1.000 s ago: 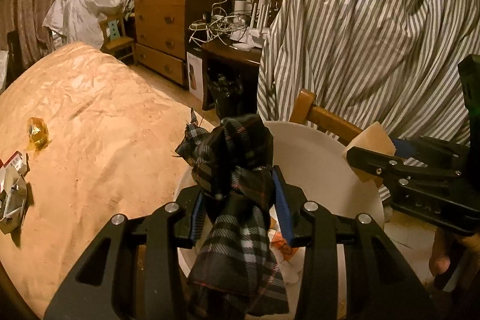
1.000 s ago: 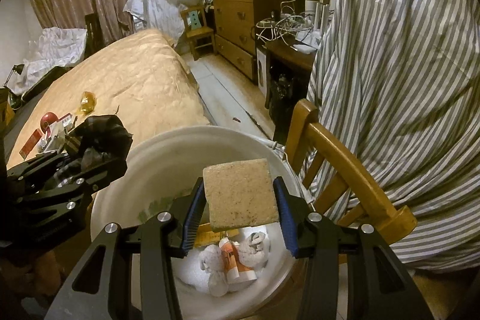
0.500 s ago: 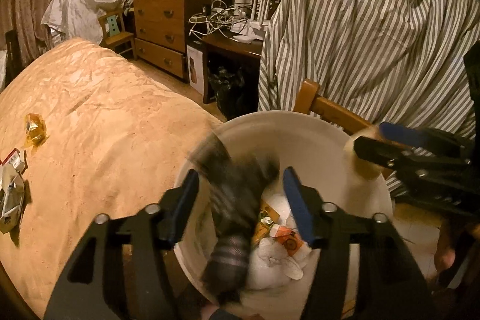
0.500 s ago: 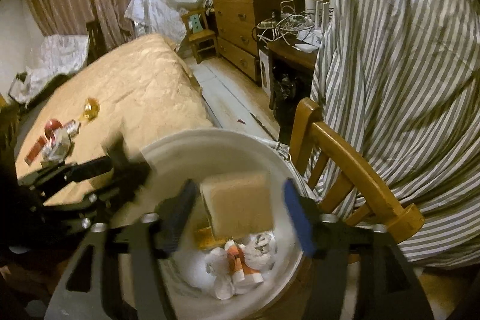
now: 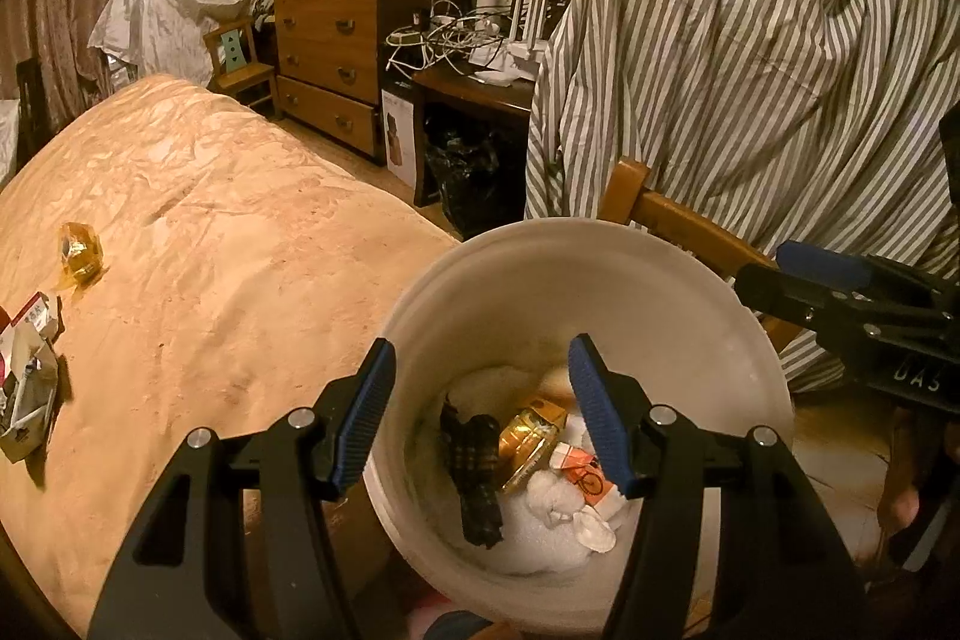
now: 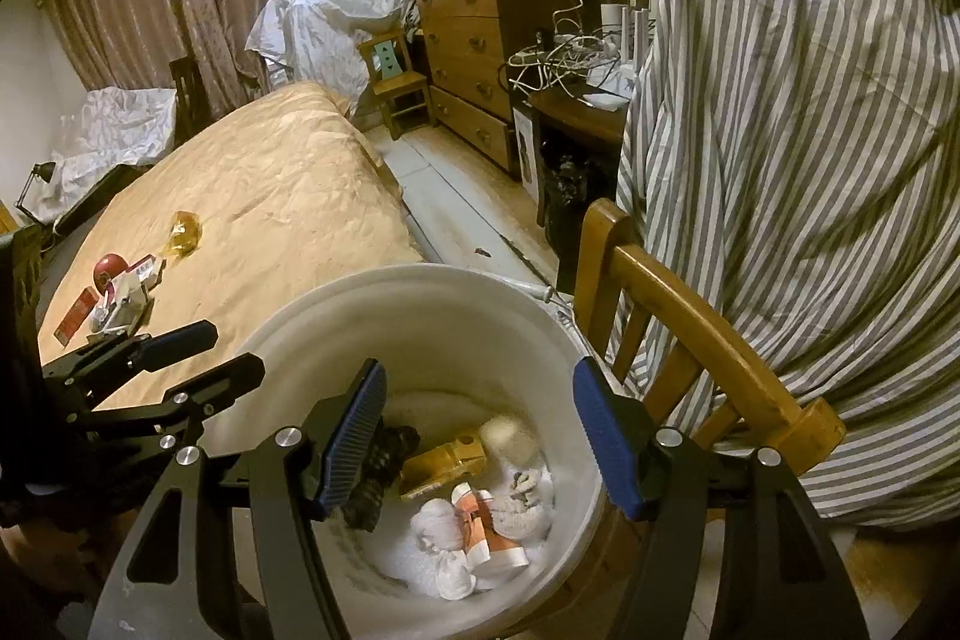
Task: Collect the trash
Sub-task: 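Move both tools back over the trash on the bed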
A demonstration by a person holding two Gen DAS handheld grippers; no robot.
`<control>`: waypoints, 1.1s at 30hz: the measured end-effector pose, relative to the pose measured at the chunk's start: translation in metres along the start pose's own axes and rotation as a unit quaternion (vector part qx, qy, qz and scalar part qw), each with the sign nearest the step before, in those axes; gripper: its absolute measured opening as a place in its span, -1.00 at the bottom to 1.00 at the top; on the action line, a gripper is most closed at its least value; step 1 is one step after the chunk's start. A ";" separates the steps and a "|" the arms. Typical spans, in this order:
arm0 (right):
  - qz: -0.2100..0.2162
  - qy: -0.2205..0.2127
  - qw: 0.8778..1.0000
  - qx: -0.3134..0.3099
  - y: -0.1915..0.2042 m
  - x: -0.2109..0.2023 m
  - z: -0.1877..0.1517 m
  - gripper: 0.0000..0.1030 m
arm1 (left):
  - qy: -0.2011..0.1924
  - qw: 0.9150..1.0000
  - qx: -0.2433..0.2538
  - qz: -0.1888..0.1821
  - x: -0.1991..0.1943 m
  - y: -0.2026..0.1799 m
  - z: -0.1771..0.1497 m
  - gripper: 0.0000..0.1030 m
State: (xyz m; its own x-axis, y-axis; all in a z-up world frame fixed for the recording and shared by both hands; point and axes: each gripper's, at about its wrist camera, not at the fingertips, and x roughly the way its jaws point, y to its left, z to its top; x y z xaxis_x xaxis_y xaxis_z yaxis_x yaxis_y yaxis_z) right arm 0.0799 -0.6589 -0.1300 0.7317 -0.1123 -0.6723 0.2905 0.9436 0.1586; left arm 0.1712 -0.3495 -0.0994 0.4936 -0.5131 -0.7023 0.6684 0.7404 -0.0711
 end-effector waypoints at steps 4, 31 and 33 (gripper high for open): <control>0.007 -0.007 1.000 -0.005 0.006 -0.004 -0.002 0.33 | -0.001 1.000 -0.003 0.003 -0.006 0.008 -0.003 0.12; 0.125 -0.039 0.989 -0.068 0.129 -0.019 -0.011 0.59 | -0.005 0.990 -0.094 0.102 -0.076 0.186 -0.069 0.12; 0.145 -0.034 0.985 -0.085 0.155 -0.014 -0.013 0.59 | -0.007 0.986 -0.113 0.119 -0.088 0.210 -0.079 0.12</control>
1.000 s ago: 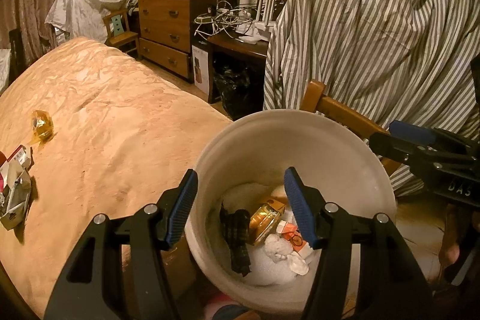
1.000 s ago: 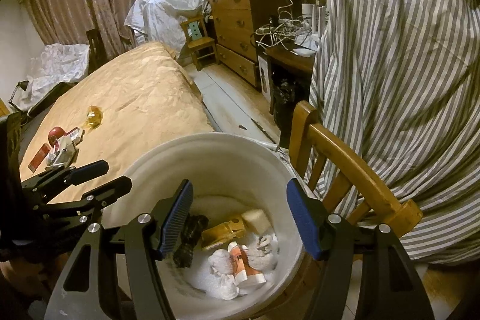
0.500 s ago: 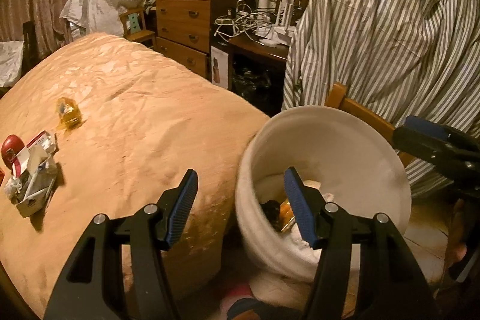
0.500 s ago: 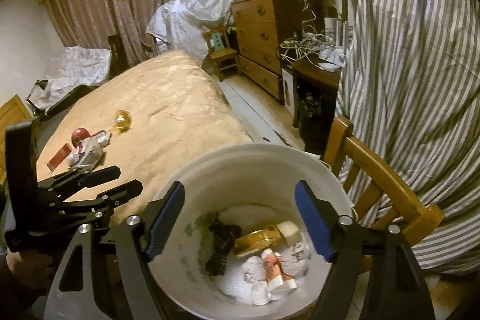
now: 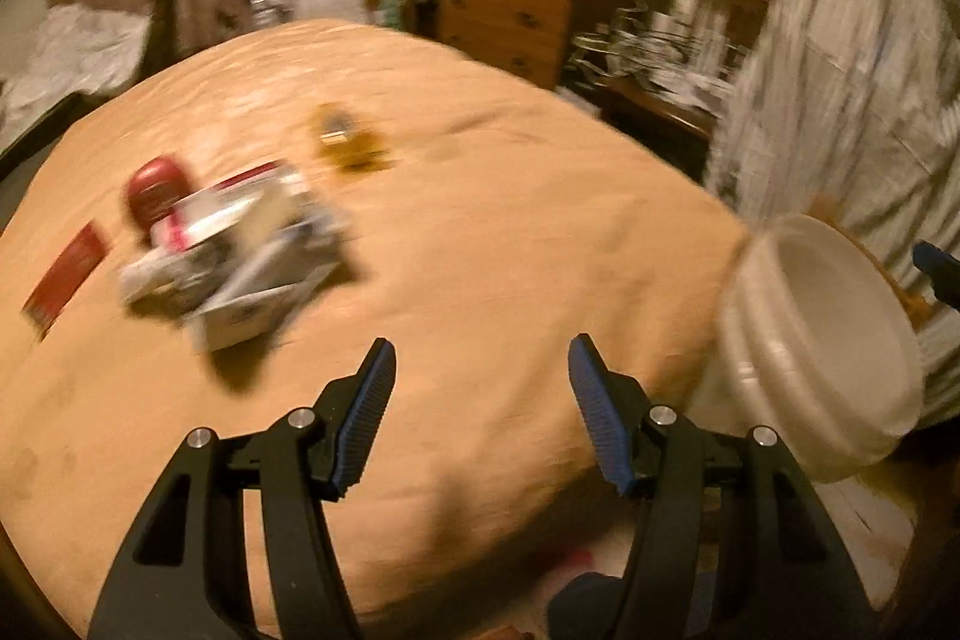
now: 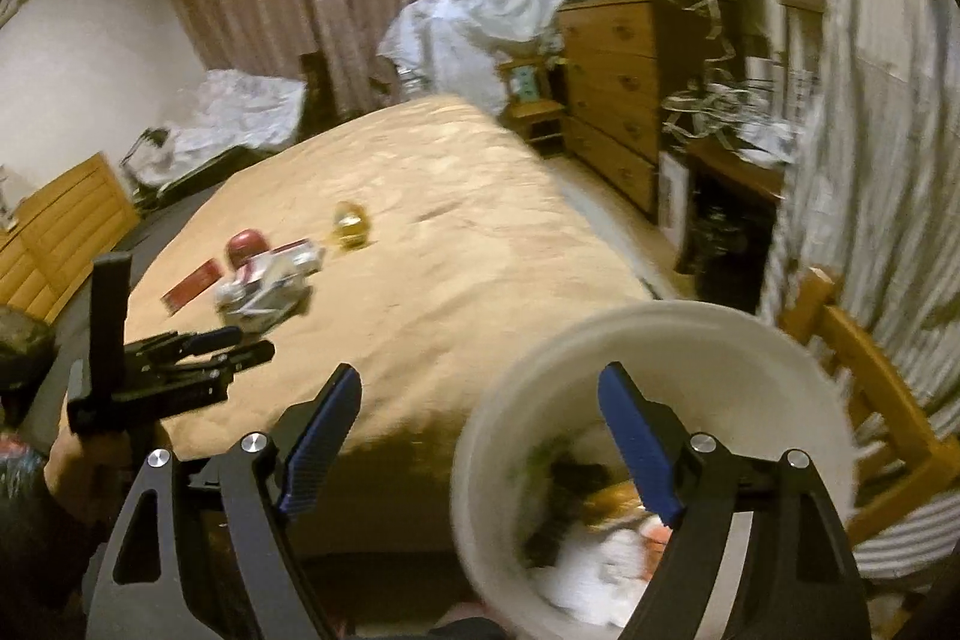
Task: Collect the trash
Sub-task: 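Move both tools back over the trash on the bed, then grasp the white-and-blue wrapper with the left tool while the right tool regrips the sponge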
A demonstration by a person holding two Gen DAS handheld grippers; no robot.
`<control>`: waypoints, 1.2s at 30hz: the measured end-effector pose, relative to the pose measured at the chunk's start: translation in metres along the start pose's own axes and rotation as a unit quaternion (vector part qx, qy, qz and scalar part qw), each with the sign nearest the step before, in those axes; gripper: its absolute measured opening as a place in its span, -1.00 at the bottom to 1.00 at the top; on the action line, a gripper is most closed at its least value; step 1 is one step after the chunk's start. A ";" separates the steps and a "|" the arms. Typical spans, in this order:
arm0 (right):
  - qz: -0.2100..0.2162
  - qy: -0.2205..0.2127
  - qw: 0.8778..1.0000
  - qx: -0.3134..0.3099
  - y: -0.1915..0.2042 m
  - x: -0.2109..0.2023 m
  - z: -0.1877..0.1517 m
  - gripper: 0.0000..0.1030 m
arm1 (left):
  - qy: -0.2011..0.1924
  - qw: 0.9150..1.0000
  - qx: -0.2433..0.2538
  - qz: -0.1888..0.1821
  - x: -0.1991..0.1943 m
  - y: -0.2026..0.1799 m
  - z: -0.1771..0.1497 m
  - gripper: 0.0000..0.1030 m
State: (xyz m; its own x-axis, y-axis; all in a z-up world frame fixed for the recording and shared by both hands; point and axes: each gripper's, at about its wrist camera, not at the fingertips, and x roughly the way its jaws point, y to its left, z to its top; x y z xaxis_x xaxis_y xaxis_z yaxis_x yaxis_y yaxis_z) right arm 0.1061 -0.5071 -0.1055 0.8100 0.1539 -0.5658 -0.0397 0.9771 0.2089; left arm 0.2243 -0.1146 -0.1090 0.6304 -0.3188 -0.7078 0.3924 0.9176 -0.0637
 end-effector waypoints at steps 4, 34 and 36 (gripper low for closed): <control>0.039 0.019 0.999 -0.028 0.044 0.030 0.003 0.59 | 0.004 0.998 -0.044 0.033 -0.006 0.053 -0.008 0.12; 0.267 0.180 0.940 -0.111 0.314 0.305 0.021 0.24 | 0.046 0.973 -0.196 0.111 -0.020 0.217 -0.092 0.20; 0.304 0.198 0.926 -0.105 0.325 0.300 0.014 0.32 | 0.042 0.970 -0.206 0.121 -0.029 0.226 -0.099 0.20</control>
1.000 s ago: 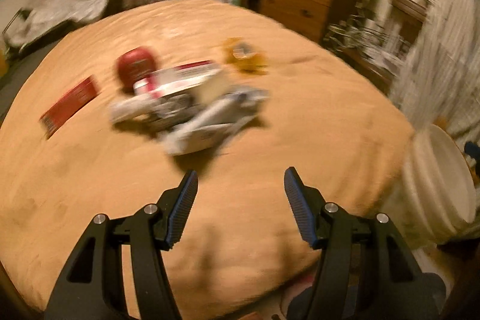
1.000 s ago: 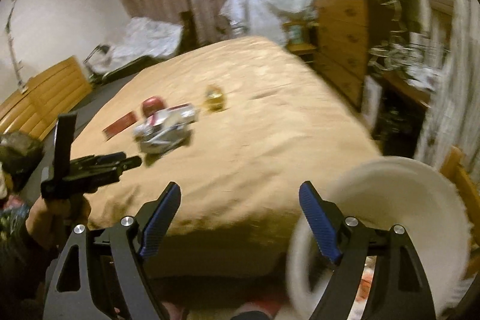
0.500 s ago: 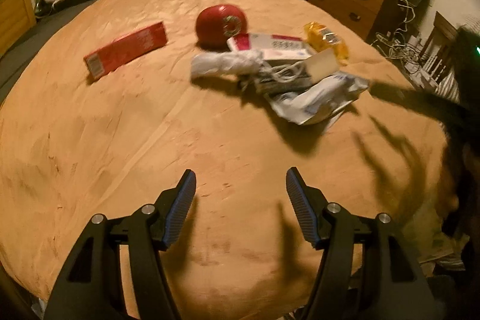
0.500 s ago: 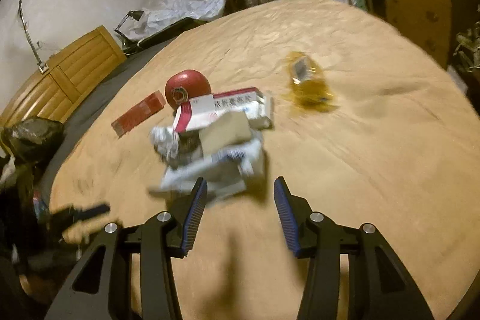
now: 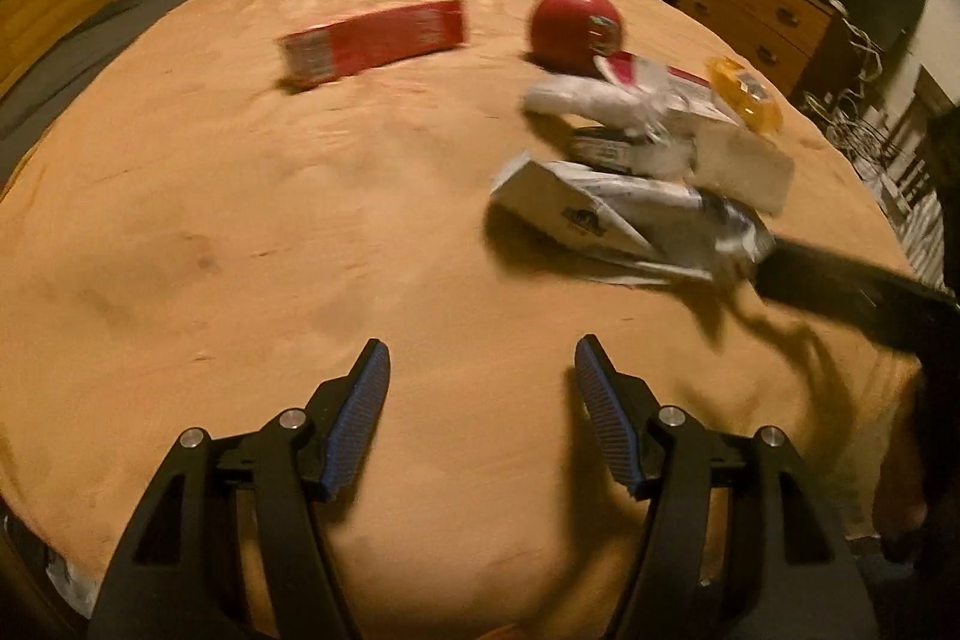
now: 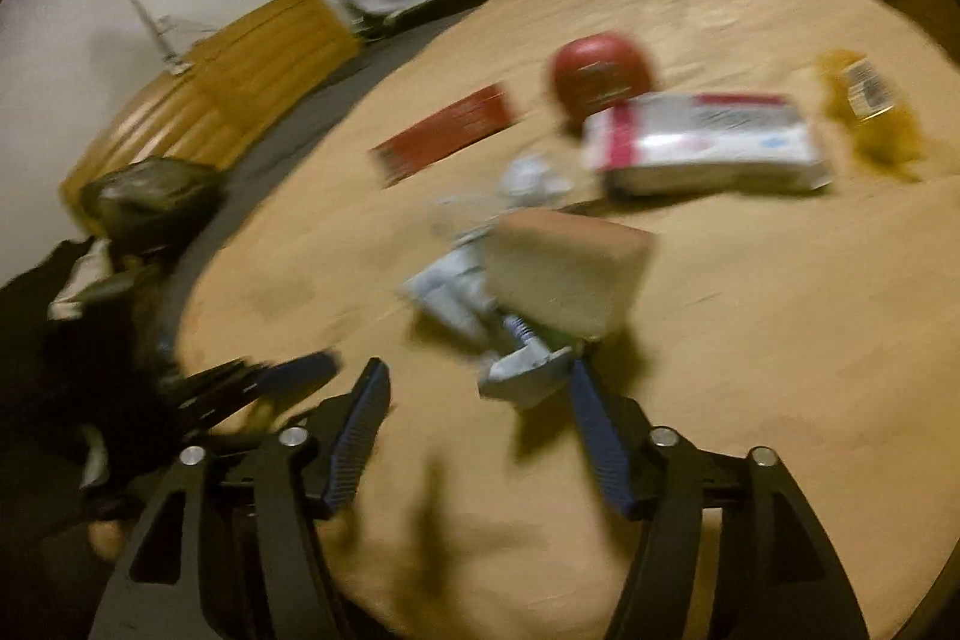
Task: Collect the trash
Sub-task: 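Grasp the white-and-blue wrapper with the left tool while the right tool regrips the sponge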
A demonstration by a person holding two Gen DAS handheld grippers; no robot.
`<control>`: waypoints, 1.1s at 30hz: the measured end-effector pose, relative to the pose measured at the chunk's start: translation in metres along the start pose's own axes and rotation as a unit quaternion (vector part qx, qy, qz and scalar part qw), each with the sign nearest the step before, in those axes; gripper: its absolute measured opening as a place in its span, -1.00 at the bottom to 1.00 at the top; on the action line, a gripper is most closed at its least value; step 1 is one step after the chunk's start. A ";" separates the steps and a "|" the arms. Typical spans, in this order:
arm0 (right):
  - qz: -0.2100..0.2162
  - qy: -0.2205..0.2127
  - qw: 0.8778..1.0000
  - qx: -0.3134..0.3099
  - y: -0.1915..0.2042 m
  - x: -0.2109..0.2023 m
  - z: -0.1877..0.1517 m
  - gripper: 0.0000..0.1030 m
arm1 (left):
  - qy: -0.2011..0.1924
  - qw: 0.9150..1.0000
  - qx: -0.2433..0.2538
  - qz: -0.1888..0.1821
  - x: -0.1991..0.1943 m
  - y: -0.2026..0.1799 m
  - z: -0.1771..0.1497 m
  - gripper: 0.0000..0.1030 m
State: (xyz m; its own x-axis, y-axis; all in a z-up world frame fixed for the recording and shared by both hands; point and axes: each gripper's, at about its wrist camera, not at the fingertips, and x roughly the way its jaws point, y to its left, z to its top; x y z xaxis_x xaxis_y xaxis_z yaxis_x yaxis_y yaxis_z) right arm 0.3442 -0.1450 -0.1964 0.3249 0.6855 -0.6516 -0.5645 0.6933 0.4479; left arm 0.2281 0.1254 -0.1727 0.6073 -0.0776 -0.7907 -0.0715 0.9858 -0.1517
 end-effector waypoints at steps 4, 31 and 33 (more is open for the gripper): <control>0.056 0.009 0.998 0.005 0.010 -0.008 -0.004 0.39 | -0.002 1.000 -0.017 0.017 -0.005 0.020 -0.004 0.20; -0.009 -0.060 0.995 0.082 -0.038 -0.028 0.017 -0.41 | 0.000 0.999 -0.046 0.017 -0.010 0.036 -0.002 0.35; -0.048 -0.064 0.994 0.080 -0.048 -0.038 0.009 -0.41 | 0.001 0.999 -0.046 0.016 -0.008 0.034 -0.003 0.35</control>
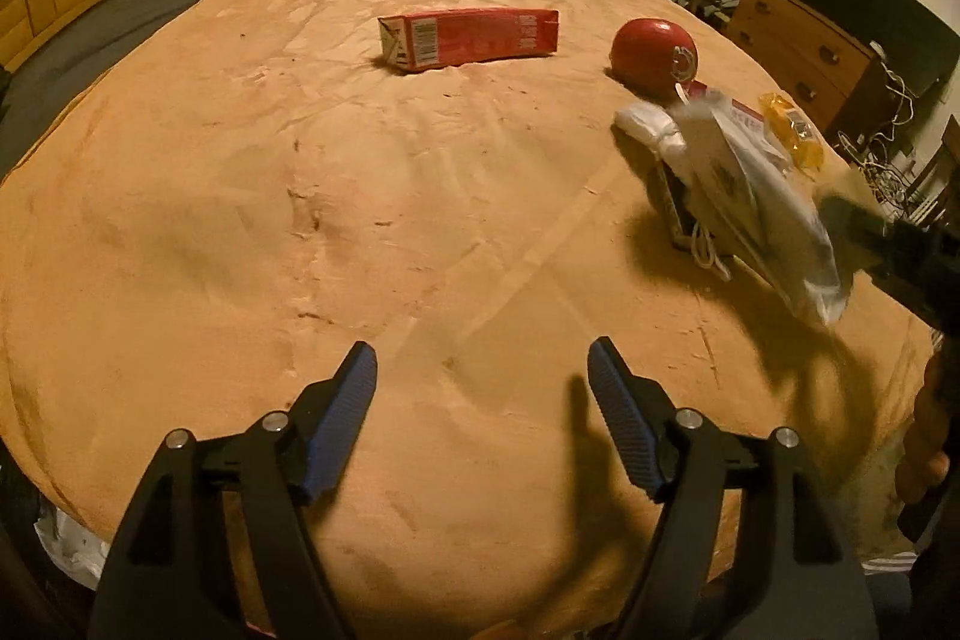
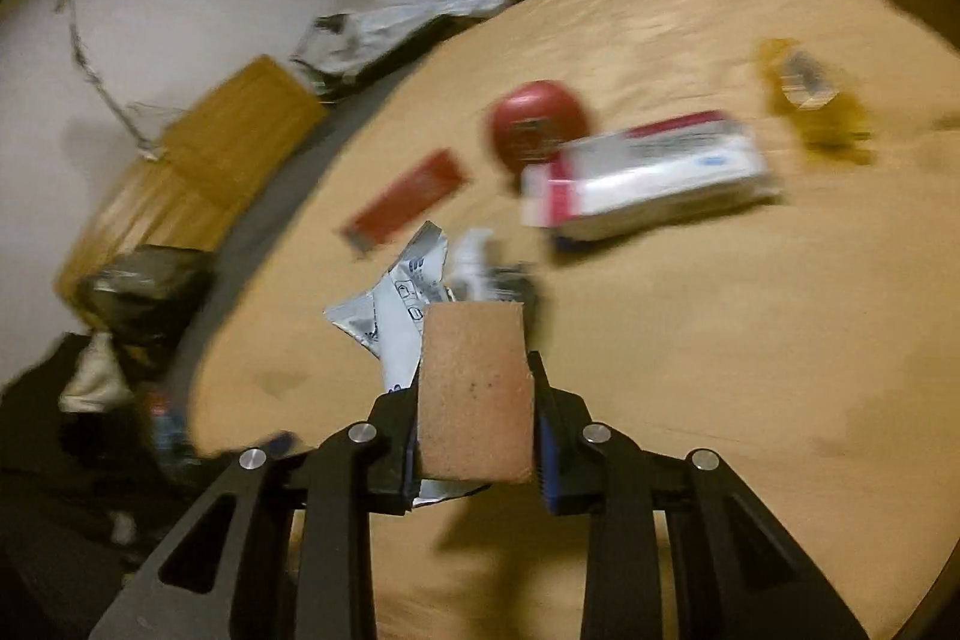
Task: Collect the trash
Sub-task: 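Grasp the white-and-blue wrapper with the left tool while the right tool regrips the sponge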
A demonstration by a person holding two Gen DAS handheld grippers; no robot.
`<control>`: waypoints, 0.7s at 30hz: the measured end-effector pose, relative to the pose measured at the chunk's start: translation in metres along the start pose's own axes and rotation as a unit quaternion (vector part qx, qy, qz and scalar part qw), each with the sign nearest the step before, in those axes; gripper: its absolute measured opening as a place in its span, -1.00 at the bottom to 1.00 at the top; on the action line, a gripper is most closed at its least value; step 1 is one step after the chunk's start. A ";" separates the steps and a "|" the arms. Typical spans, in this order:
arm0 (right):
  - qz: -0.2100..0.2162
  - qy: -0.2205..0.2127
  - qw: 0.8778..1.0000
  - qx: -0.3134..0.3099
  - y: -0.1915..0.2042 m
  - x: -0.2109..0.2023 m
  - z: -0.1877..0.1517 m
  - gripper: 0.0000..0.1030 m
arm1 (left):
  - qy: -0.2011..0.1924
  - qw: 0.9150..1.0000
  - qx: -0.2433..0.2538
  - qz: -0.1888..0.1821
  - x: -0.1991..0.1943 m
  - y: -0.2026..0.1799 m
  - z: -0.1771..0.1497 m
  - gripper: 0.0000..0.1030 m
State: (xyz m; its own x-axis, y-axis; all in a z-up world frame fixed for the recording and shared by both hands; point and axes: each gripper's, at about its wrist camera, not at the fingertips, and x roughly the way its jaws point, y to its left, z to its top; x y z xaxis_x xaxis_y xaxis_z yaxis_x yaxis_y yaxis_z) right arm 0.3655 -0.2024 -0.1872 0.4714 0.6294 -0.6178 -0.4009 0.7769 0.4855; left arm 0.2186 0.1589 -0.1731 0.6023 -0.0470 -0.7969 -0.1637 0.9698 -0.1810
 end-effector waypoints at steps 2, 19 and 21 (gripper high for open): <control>-0.033 -0.006 0.999 0.003 -0.013 -0.010 -0.010 -0.28 | 0.001 1.000 0.000 0.000 0.002 -0.003 -0.002 0.40; -0.143 -0.096 0.983 -0.070 -0.035 -0.063 -0.032 0.35 | 0.002 1.000 0.028 -0.002 0.003 -0.033 -0.008 0.50; -0.126 -0.084 0.986 -0.071 -0.027 -0.056 -0.028 0.37 | 0.002 0.999 0.032 -0.015 0.002 -0.039 -0.008 0.50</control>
State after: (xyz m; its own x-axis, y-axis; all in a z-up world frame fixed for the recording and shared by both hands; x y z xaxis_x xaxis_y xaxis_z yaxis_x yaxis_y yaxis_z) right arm 0.3283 -0.2594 -0.1827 0.6883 0.4201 -0.5914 -0.3546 0.9060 0.2310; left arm 0.2202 0.1186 -0.1721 0.6023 -0.0769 -0.7946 -0.0955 0.9813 -0.1673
